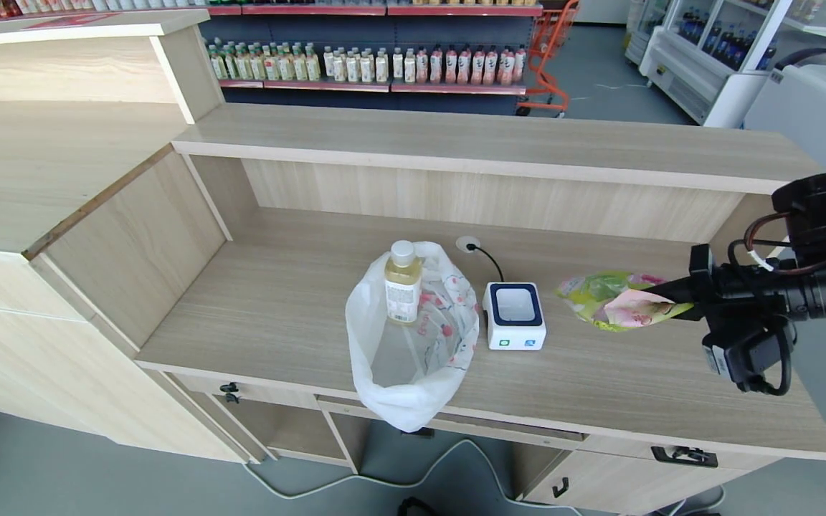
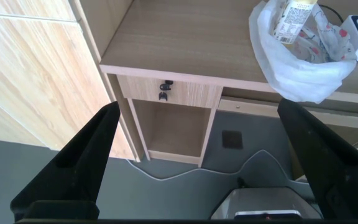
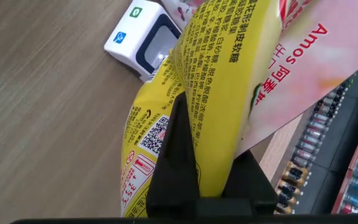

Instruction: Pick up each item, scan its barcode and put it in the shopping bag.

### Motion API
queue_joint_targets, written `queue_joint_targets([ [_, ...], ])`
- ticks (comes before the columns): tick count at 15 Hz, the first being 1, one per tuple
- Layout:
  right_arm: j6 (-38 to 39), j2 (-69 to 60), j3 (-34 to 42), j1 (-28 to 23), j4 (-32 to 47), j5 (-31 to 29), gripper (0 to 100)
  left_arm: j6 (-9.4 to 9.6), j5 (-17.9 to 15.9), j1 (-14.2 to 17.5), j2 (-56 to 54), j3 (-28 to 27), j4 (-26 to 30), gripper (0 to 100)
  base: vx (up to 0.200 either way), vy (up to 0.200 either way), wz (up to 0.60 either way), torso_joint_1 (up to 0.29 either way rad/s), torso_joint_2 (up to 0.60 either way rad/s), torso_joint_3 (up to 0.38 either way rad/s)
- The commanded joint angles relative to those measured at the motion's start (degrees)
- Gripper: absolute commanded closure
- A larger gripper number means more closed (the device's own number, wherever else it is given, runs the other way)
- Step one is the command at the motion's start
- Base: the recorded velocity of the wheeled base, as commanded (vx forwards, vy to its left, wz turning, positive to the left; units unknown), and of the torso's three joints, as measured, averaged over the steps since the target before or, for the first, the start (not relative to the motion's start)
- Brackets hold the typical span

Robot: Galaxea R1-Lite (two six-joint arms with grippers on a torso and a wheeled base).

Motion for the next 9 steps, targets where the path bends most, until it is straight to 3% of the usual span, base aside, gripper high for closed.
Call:
queue_joint_targets([
  [1,-1.45,2.05,-1.09,0.72,-0.08,0.31,100,-0.02,-0.02,0.0,-0.02,0.01,0.0,0,0.0,0.0,0.0,0.0,0.0,0.0],
  [9,-6.64,6.88,-4.43,0.81,-0.08,-1.27,100,-0.02,-0.02,0.0,-0.02,0.01,0.0,0,0.0,0.0,0.0,0.0,0.0,0.0],
])
